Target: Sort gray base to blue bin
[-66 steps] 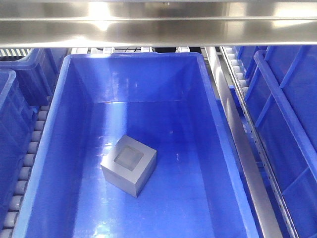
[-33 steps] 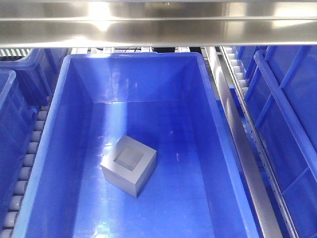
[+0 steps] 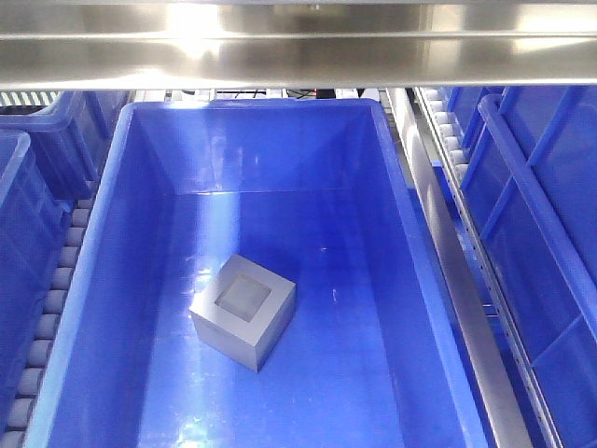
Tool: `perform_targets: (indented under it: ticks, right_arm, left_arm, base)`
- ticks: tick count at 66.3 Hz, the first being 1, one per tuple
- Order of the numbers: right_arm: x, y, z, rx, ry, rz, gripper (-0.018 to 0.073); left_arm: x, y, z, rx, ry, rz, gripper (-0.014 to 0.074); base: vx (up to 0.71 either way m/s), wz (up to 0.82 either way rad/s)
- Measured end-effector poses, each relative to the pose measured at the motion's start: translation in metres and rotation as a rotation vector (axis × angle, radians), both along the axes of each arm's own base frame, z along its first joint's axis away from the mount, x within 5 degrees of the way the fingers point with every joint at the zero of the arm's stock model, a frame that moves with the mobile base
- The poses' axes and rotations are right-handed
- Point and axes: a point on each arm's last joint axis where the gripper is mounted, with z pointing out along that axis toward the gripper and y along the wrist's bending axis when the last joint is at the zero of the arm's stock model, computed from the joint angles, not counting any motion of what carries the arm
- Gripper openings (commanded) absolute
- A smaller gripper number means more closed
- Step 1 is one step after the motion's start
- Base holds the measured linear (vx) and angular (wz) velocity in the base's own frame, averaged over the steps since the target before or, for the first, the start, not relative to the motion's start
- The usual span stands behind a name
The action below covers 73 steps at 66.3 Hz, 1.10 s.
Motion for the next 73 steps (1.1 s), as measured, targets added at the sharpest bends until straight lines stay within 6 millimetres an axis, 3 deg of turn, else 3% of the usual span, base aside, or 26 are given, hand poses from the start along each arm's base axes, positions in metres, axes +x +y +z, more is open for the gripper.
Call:
perform_targets:
  ticks: [17,73]
  right_arm:
    - [0.0,0.0,0.0,0.0,0.0,0.0,-0.0009]
    - [0.0,0.0,0.0,0.0,0.0,0.0,-0.0009]
  left_arm:
    - [0.014,0.005,-0.052,-0.02,0.021,0.103,-0.0006]
    - [0.015,0.005,-0.05,-0.072,-0.022,0.098,-0.0006]
  base:
    - [0.0,0.0]
    - [0.0,0.0]
